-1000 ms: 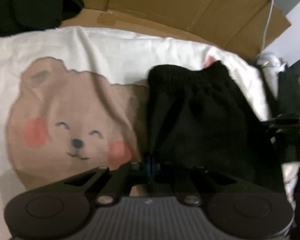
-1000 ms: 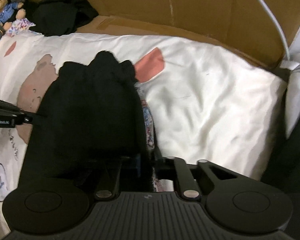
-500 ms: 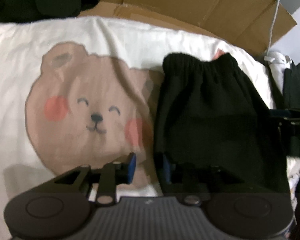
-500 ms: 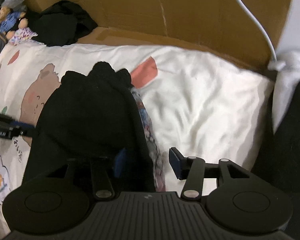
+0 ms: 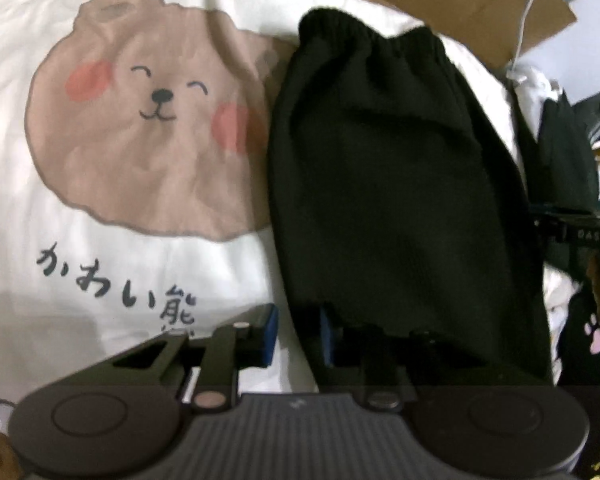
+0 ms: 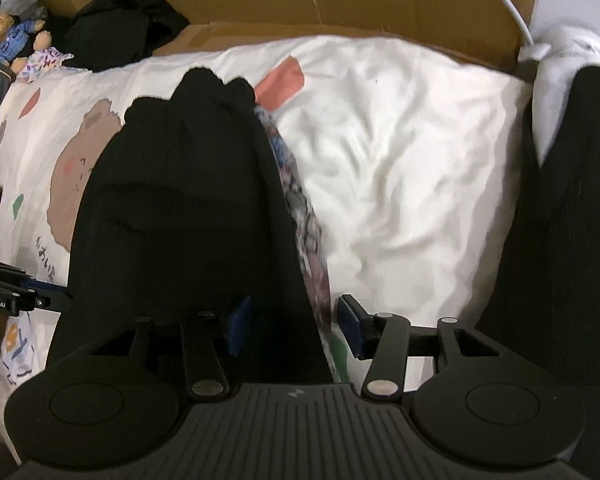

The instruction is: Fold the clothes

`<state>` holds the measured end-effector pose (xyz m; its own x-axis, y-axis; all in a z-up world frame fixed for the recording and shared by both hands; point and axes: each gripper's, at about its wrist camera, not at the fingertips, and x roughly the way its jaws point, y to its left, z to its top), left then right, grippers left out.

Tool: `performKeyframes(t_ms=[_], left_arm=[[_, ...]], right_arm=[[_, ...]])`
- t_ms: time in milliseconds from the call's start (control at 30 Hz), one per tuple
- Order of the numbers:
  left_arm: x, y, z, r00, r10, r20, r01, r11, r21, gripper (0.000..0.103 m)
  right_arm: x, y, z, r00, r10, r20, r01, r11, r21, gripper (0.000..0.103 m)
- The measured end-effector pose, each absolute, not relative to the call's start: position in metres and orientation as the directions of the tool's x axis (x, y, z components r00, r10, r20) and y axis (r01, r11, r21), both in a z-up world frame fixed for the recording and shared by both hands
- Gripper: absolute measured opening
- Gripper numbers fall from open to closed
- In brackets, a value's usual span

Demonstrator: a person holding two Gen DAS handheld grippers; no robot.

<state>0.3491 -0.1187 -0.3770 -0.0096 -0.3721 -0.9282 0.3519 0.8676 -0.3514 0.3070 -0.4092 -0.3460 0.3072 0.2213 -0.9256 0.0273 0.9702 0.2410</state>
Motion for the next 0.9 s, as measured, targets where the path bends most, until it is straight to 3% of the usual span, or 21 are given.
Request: performKeyframes(t_ms=[100, 333, 500, 733, 800, 900], left_arm=[[0.351, -0.119, -0.382, -0.017, -0.342, -0.940, 0.340, 0.882, -0.327, 0.002], [0.348, -0.125, -0.377, 0.011, -0.286, -0.958, 0.327, 0.906, -0.267, 0.003], [0.343, -0.126, -0.356, -0.014, -0.282, -0.959, 0.294, 0.916, -0.273, 0.016], [0.335, -0.132, -0.271, 0.090, -0.329, -0.940, 0.332, 0.900, -0.283, 0.029], [0.332, -0.130, -0.244, 0.127, -0.335, -0.934, 0.351, 0.896, -0.274, 0.038], [0.320, -0.113, -0.207, 0.172, -0.352, -0.920, 0.371, 0.888, -0.271, 0.045]], right_arm=[[0.304, -0.409, -0.353, 0.304, 0.195, -0.932, 0.017, 0.977, 0.210, 0.052], [0.302, -0.415, -0.354, 0.295, 0.152, -0.943, 0.036, 0.985, 0.170, 0.053], [0.288, -0.420, -0.298, 0.265, 0.174, -0.948, 0.015, 0.983, 0.185, 0.058], [0.270, -0.413, -0.223, 0.317, 0.099, -0.943, 0.017, 0.994, 0.110, 0.063], [0.262, -0.409, -0.201, 0.338, 0.092, -0.936, 0.022, 0.994, 0.105, 0.064], [0.250, -0.403, -0.170, 0.380, 0.072, -0.922, 0.038, 0.995, 0.094, 0.072]])
